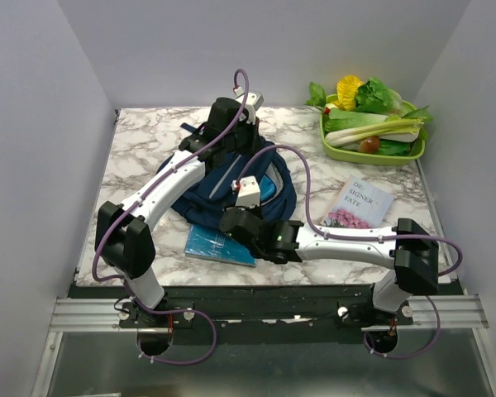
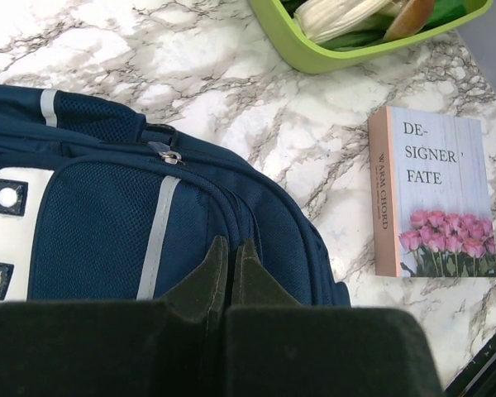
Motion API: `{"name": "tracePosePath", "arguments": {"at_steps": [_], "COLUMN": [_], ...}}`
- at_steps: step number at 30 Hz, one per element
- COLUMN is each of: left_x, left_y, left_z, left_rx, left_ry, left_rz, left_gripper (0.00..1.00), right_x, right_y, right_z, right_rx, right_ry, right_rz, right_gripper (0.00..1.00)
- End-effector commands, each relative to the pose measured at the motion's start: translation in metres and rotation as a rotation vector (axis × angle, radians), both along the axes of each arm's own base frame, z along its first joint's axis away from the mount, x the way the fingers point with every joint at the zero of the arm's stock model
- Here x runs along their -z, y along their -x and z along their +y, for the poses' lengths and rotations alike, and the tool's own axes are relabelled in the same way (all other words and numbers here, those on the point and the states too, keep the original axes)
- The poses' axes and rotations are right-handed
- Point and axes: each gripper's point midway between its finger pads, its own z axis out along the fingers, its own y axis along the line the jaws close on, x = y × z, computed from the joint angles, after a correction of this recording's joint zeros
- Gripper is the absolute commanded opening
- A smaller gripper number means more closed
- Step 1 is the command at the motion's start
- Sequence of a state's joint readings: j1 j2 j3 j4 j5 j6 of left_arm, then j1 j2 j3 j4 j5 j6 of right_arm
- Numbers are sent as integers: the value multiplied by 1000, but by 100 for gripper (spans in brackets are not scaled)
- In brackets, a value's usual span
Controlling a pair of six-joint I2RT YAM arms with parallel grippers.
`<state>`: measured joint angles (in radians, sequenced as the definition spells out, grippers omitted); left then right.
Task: Pack the student bag
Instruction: Zip the student bag at the center of the board.
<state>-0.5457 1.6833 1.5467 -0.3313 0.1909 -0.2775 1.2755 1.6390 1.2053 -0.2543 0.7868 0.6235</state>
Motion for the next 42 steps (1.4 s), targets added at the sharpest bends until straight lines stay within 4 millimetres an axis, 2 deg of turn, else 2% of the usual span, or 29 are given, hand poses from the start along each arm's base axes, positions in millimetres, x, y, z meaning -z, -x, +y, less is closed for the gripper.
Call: {"name": "tracePosePath", "arguments": {"at_steps": [1, 6, 11, 17, 22, 23, 24, 27, 28, 29, 31, 32, 33, 36, 39, 42], "left_x": [-35, -38, -39, -43, -45, -44, -42, -40, -38, -38, -34, -35, -33, -36, -31, -24], "left_y": [-12, -11, -8, -5, -3, -4, -4, -4, -3, 0, 5, 10, 12, 25, 45, 61], "left_z": [-10, -8, -6, -7, -4, -4, -3, -2, -1, -4, -2, -4, -2, 8, 14, 30], "left_rx": [-27, -31, -26, -28, -28, -27, -26, -24, -16, 9, 41, 74, 91, 157, 263, 332], "left_ry": [89, 89, 85, 109, 95, 91, 81, 73, 62, 64, 34, 34, 26, 25, 31, -3], "left_rz": [-96, -98, -100, -90, -105, -104, -109, -113, -117, -115, -121, -122, -127, -151, -114, -122], "left_gripper": [0, 0, 0, 0, 0, 0, 0, 0, 0, 17, 42, 53, 71, 79, 80, 79], "right_x": [-6, 3, 20, 29, 34, 34, 34, 33, 36, 35, 32, 39, 37, 44, 43, 35], "right_y": [-10, -23, -26, -31, -28, -27, -26, -21, -19, -18, -15, -12, -11, -7, -6, -7], "right_z": [19, 16, 6, 1, -8, -10, -13, -21, -25, -27, -32, -37, -38, -42, -46, -45], "right_rx": [-4, 29, 60, 79, 85, 86, 88, 98, 99, 100, 106, 108, 112, 115, 117, 110], "right_ry": [-61, -56, -37, -35, -8, -6, -2, -13, -7, -11, -31, -20, -37, -41, -50, -72], "right_rz": [-10, 8, 58, 80, 91, 92, 99, 114, 119, 121, 127, 136, 140, 155, 149, 129], "right_gripper": [58, 58, 57, 52, 37, 33, 24, 12, 11, 11, 9, 8, 6, 3, 1, 1]}}
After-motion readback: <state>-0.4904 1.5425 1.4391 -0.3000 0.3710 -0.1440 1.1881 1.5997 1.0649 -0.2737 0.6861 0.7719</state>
